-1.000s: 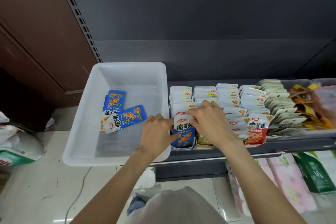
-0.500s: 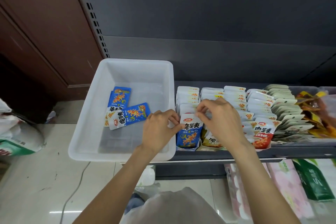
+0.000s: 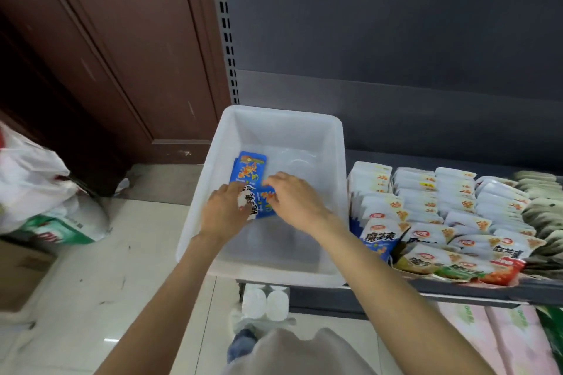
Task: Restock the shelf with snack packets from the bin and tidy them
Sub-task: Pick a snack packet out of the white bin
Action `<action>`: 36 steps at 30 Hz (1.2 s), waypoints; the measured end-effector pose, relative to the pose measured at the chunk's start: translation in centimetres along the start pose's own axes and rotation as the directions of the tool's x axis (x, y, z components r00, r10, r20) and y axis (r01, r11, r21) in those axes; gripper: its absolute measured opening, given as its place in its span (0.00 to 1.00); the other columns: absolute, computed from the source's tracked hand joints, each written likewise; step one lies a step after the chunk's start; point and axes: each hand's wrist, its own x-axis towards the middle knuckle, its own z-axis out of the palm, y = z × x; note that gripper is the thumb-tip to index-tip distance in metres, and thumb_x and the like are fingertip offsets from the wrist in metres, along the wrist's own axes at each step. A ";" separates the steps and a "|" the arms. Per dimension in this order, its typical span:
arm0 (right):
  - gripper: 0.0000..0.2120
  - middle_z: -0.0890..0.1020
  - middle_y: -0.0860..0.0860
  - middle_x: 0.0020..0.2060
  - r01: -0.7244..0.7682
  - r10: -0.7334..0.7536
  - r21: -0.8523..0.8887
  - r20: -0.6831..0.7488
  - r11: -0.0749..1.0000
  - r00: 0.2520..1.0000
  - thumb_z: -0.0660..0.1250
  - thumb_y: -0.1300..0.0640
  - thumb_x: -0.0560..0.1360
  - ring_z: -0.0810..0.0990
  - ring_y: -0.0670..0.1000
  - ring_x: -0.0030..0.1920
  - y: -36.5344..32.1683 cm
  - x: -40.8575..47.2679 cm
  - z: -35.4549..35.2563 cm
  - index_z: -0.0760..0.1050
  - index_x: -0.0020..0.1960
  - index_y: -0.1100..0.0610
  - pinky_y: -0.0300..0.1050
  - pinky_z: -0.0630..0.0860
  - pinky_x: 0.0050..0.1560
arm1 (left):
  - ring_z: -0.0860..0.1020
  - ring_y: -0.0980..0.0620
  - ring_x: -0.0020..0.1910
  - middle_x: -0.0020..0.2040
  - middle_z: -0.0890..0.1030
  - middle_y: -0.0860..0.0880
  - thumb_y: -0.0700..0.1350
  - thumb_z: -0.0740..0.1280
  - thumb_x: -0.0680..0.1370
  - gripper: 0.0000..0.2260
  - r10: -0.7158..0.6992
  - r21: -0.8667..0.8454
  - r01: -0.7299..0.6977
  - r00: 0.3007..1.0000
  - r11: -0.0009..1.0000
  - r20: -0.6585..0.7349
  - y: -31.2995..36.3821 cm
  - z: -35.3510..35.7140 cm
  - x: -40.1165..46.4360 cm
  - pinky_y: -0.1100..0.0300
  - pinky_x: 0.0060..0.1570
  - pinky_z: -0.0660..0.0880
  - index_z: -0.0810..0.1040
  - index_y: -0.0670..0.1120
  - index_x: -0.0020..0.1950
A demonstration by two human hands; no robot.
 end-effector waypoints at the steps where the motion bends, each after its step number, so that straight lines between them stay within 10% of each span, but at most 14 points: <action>1: 0.19 0.74 0.54 0.61 -0.009 0.014 -0.054 0.100 0.998 0.995 0.64 0.61 0.75 0.73 0.56 0.62 0.0 1.9 1.6 0.70 0.66 0.57 0.49 0.72 0.57 | 0.73 0.42 0.60 0.61 0.74 0.42 0.45 0.66 0.75 0.21 -0.050 0.077 0.042 0.993 0.996 0.108 -0.2 0.4 0.7 0.53 0.57 0.68 0.69 0.45 0.67; 6: 0.32 0.71 0.56 0.65 -0.055 0.113 -0.218 0.263 0.974 0.958 0.72 0.51 0.71 0.69 0.57 0.65 1.3 6.2 4.9 0.63 0.70 0.58 0.50 0.67 0.62 | 0.71 0.42 0.63 0.65 0.71 0.42 0.48 0.64 0.77 0.23 -0.122 0.105 0.101 0.967 0.989 0.223 -0.4 1.8 2.2 0.54 0.59 0.67 0.65 0.44 0.70; 10: 0.20 0.78 0.57 0.58 -0.166 0.231 -0.290 0.207 0.943 0.951 0.70 0.51 0.72 0.76 0.59 0.58 1.1 4.4 3.7 0.72 0.61 0.58 0.46 0.70 0.51 | 0.72 0.43 0.62 0.64 0.71 0.42 0.47 0.67 0.75 0.24 -0.098 -0.209 0.130 0.983 0.969 0.157 -0.8 1.4 1.8 0.54 0.60 0.68 0.66 0.47 0.70; 14: 0.09 0.81 0.56 0.45 -0.272 0.304 0.227 -0.124 0.935 0.944 0.65 0.54 0.76 0.78 0.55 0.45 0.1 -0.1 0.6 0.78 0.47 0.59 0.44 0.65 0.38 | 0.76 0.53 0.56 0.59 0.77 0.51 0.43 0.71 0.74 0.21 -0.131 -0.774 0.109 0.991 0.624 0.034 1.4 -0.7 -0.8 0.58 0.54 0.75 0.70 0.47 0.66; 18: 0.08 0.80 0.45 0.33 -0.072 0.381 0.660 -0.337 0.747 0.861 0.70 0.56 0.74 0.76 0.42 0.32 0.2 -8.3 -4.4 0.78 0.43 0.60 0.37 0.70 0.32 | 0.81 0.56 0.46 0.48 0.83 0.51 0.37 0.69 0.74 0.10 0.228 -0.876 -0.057 0.972 0.479 0.062 6.9 -3.3 -5.0 0.66 0.44 0.76 0.78 0.43 0.55; 26: 0.28 0.81 0.44 0.41 -0.075 0.430 0.601 -0.473 0.795 0.769 0.73 0.65 0.70 0.80 0.42 0.41 6.1 -19.4 -9.0 0.65 0.55 0.39 0.40 0.77 0.39 | 0.80 0.59 0.35 0.38 0.82 0.56 0.43 0.75 0.70 0.08 0.502 -0.602 -0.388 0.864 0.698 0.025 15.0 1.9 -9.1 0.59 0.41 0.78 0.79 0.49 0.45; 36: 0.13 0.81 0.52 0.34 -0.180 0.088 -0.098 -0.592 0.979 0.801 0.74 0.62 0.69 0.79 0.55 0.33 9.4 -18.2 -6.1 0.73 0.50 0.57 0.40 0.70 0.31 | 0.76 0.48 0.26 0.28 0.78 0.47 0.48 0.82 0.56 0.16 0.609 0.129 -0.597 0.752 0.792 -0.252 15.1 4.7 -8.7 0.63 0.27 0.71 0.78 0.44 0.34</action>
